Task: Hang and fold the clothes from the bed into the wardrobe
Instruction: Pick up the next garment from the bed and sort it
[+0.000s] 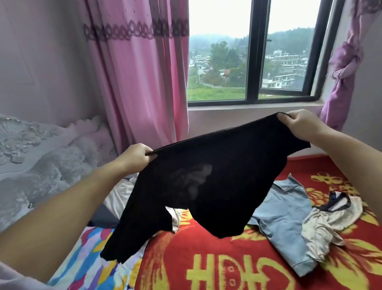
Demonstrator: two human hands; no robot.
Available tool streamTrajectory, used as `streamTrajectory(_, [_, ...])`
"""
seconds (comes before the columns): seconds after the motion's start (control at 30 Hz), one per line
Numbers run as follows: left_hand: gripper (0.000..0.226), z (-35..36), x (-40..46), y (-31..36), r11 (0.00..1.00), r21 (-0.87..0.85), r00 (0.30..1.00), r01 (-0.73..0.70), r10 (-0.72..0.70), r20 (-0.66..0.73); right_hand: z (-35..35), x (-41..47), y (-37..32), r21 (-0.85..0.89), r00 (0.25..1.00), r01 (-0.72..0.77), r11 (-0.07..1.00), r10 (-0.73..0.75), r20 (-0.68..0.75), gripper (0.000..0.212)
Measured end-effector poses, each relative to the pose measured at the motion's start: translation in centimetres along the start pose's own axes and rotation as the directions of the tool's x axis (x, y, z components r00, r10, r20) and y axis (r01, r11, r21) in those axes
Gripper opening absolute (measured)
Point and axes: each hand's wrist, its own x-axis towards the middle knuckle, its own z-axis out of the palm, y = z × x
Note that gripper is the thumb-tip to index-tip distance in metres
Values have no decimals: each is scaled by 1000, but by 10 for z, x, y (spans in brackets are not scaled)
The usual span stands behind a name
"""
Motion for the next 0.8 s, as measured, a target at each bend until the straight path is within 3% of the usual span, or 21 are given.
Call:
streamTrajectory(0.2, [31,-8,-1,-16,979,99,967,176,-154,-202,0,1,-4,-64,997,8,998,-13,-76,46])
streamTrajectory(0.4, [32,-11,-1,-41,970,17,933,244,-230,-275,-10,3,8,84,979,-97,992,111,-174,52])
streamTrajectory(0.47, [21,-12,3,-39,971,-35,915,237,-235,-328,-6,4,6,195,974,-117,974,151,-170,46])
streamTrajectory(0.57, [13,-15,7,-37,965,-47,884,258,-255,-392,-2,7,1,521,959,-164,837,260,-116,31])
streamTrajectory(0.67, [11,-19,6,-47,962,-44,890,269,-266,-370,-5,12,4,652,922,-162,740,350,-168,34])
streamTrajectory(0.73, [10,-21,5,-47,961,-157,912,228,-268,-311,-5,17,15,627,892,-187,756,398,-213,36])
streamTrajectory(0.8, [15,-23,5,-30,918,-374,948,129,-225,-226,-3,22,25,321,903,-259,911,346,-253,44])
